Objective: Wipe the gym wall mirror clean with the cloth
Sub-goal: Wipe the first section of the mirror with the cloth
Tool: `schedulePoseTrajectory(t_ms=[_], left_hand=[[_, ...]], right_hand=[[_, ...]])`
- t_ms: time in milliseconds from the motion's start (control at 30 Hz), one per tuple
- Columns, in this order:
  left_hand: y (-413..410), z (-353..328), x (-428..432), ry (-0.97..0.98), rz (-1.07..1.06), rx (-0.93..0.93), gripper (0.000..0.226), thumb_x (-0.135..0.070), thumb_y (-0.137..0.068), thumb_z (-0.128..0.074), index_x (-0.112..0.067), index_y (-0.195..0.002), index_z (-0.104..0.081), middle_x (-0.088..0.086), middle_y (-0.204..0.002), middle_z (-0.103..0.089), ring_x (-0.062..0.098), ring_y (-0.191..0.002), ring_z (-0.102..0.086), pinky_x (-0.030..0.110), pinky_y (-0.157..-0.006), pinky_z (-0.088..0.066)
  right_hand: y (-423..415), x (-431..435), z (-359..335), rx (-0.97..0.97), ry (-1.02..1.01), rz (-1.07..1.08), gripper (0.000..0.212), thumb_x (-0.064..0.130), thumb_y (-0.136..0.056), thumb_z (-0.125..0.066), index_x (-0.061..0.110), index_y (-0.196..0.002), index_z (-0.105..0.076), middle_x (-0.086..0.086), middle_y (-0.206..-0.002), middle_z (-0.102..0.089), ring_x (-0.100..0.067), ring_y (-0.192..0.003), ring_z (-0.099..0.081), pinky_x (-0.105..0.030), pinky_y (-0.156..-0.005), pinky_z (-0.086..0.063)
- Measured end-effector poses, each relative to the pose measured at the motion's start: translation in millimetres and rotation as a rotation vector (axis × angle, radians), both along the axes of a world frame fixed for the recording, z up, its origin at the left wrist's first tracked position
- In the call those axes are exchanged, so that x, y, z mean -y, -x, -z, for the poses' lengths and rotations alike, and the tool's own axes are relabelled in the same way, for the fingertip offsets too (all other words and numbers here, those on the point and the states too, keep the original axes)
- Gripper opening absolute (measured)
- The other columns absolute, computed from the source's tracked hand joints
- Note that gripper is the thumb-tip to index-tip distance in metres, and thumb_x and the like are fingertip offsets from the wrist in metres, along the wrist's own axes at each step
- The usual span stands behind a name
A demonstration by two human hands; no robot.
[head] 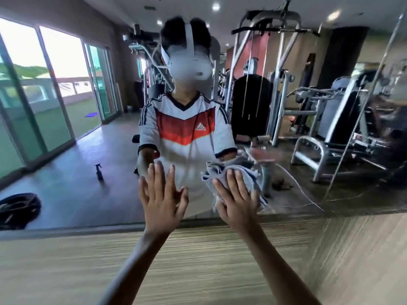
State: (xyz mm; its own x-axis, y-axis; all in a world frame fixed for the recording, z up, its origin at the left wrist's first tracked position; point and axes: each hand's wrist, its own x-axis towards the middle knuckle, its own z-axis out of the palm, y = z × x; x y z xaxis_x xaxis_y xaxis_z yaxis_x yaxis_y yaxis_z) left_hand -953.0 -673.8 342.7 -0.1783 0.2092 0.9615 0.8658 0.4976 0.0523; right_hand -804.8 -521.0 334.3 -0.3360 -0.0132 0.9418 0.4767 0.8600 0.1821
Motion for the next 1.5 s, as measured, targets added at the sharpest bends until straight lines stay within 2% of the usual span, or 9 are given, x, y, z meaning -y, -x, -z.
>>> schedulePoseTrajectory(t_ms=[67, 333, 400, 600, 833, 967, 1167, 1300, 1500], left_hand=[[18, 5, 20, -0.026, -0.026, 0.059, 0.07, -0.046, -0.096, -0.049, -0.011, -0.154, -0.029, 0.024, -0.16, -0.023, 0.027, -0.155, -0.004, 0.053, -0.121, -0.009], [57, 8, 59, -0.021, -0.1, 0.085, 0.066, -0.047, -0.097, -0.046, -0.018, -0.153, -0.03, 0.026, -0.158, -0.021, 0.025, -0.155, 0.001, 0.047, -0.122, 0.001], [58, 9, 59, -0.031, -0.078, 0.088, 0.066, -0.047, -0.096, -0.048, -0.018, -0.153, -0.03, 0.027, -0.157, -0.023, 0.025, -0.155, 0.0, 0.047, -0.122, -0.001], [90, 15, 93, -0.055, -0.082, 0.108, 0.061, -0.051, -0.1, -0.042, -0.027, -0.154, -0.025, 0.022, -0.16, -0.016, 0.024, -0.155, -0.002, 0.053, -0.119, -0.009], [125, 16, 129, -0.022, -0.066, 0.102, 0.064, -0.048, -0.098, -0.048, -0.029, -0.155, -0.026, 0.022, -0.16, -0.019, 0.026, -0.155, -0.003, 0.062, -0.113, -0.02], [137, 16, 142, -0.017, -0.064, 0.118, 0.066, -0.05, -0.097, -0.049, -0.028, -0.155, -0.028, 0.023, -0.161, -0.021, 0.027, -0.155, -0.005, 0.061, -0.113, -0.021], [176, 16, 191, -0.064, -0.022, 0.224, 0.063, -0.057, -0.098, -0.04, -0.036, -0.155, -0.022, 0.003, -0.168, 0.008, 0.02, -0.155, 0.006, 0.066, -0.112, -0.018], [206, 18, 222, -0.079, -0.036, 0.295, 0.063, -0.062, -0.101, -0.032, -0.024, -0.151, -0.033, 0.022, -0.162, -0.008, 0.02, -0.154, 0.008, 0.069, -0.111, -0.016], [235, 14, 263, -0.06, -0.071, 0.356, 0.066, -0.065, -0.1, -0.027, -0.025, -0.153, -0.028, 0.031, -0.16, -0.01, 0.029, -0.154, 0.002, 0.062, -0.115, -0.011]], right_hand=[[-22, -20, 11, 0.054, -0.057, 0.012, 0.059, 0.035, -0.099, -0.034, 0.035, -0.157, -0.023, 0.002, -0.167, -0.012, -0.018, -0.151, -0.02, -0.042, -0.09, -0.036], [40, 30, -70, -0.329, 0.225, 0.076, 0.056, 0.038, -0.105, -0.031, 0.025, -0.158, -0.021, -0.012, -0.161, -0.021, -0.029, -0.151, -0.021, -0.059, -0.111, -0.022], [71, 64, -64, -0.237, 0.12, 0.004, 0.056, 0.036, -0.101, -0.039, 0.023, -0.155, -0.029, -0.012, -0.159, -0.024, -0.026, -0.151, -0.02, -0.051, -0.117, -0.015], [59, 70, -8, 0.174, -0.148, -0.063, 0.059, 0.034, -0.094, -0.046, 0.035, -0.152, -0.035, 0.0, -0.167, -0.009, -0.019, -0.128, -0.046, -0.042, -0.089, -0.035], [116, 117, -90, -0.534, 0.493, -0.024, 0.057, 0.031, -0.099, -0.039, 0.014, -0.153, -0.032, -0.019, -0.16, -0.026, -0.029, -0.151, -0.017, -0.058, -0.115, -0.01], [173, 175, -82, -0.232, 0.156, -0.092, 0.055, 0.034, -0.097, -0.042, 0.023, -0.151, -0.033, -0.009, -0.159, -0.027, -0.018, -0.152, -0.016, -0.042, -0.115, -0.015], [138, 154, -6, 0.281, -0.253, -0.066, 0.057, 0.034, -0.094, -0.051, 0.035, -0.15, -0.038, 0.0, -0.167, -0.012, -0.017, -0.137, -0.039, -0.051, -0.116, -0.019], [137, 146, -44, 0.129, -0.196, -0.004, 0.059, 0.034, -0.097, -0.043, 0.034, -0.154, -0.03, -0.002, -0.166, -0.019, -0.019, -0.145, -0.033, -0.046, -0.099, -0.027], [230, 230, -92, -0.178, -0.006, -0.039, 0.056, 0.034, -0.098, -0.048, 0.023, -0.151, -0.034, -0.012, -0.156, -0.032, -0.024, -0.151, -0.022, -0.046, -0.117, -0.017]])
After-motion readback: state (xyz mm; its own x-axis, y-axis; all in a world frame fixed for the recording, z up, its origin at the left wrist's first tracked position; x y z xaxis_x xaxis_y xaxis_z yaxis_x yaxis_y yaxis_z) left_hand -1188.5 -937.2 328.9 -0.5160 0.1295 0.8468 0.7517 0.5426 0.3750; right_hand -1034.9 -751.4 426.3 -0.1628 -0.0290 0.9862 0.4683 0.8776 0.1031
